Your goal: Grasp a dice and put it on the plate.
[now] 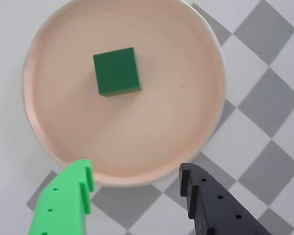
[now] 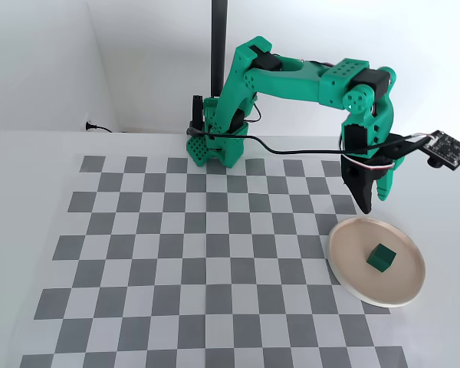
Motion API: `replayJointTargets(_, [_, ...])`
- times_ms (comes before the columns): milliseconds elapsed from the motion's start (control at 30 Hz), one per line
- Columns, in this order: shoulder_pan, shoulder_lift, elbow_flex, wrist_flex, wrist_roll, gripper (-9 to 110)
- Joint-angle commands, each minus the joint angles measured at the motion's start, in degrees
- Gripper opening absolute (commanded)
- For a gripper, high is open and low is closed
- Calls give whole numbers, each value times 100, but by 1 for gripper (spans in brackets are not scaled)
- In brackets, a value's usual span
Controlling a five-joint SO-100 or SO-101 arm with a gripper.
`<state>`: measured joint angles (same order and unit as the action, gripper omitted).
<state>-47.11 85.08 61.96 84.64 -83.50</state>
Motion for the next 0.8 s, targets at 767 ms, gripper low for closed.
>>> replayJointTargets(767, [2672,7849,6021,-984,202,-4])
